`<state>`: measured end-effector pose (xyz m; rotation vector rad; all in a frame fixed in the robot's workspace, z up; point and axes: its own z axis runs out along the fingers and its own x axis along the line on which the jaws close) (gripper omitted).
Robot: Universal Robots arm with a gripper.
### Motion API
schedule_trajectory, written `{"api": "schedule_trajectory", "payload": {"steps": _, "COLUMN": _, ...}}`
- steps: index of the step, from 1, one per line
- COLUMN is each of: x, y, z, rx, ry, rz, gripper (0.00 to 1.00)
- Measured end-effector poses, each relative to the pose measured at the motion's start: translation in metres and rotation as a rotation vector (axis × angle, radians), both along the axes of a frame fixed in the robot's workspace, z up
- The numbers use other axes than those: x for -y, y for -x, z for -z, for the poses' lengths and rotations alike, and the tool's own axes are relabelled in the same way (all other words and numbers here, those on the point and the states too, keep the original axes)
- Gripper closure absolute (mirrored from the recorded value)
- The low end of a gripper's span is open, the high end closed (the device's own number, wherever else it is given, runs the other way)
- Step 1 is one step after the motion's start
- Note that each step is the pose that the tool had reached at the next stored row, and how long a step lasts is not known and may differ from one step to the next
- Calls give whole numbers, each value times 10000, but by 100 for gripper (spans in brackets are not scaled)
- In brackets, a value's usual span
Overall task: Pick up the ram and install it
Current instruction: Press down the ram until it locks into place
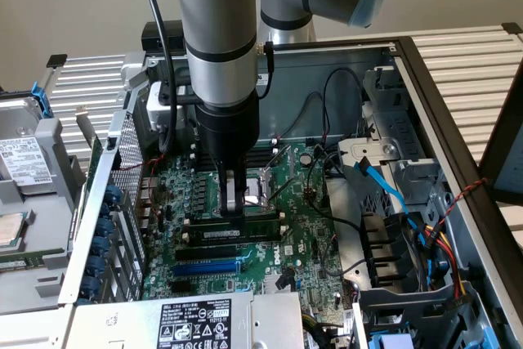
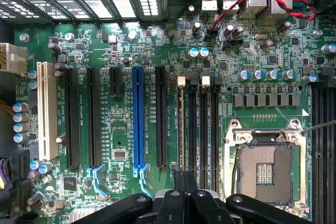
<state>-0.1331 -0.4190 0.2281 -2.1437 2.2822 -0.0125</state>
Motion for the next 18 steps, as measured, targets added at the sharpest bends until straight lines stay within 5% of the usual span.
{"api": "schedule_trajectory", "payload": {"steps": 18, "x": 0, "y": 0, "z": 22, "rx": 15, "ry": -10, "rz": 0, "gripper": 90}}
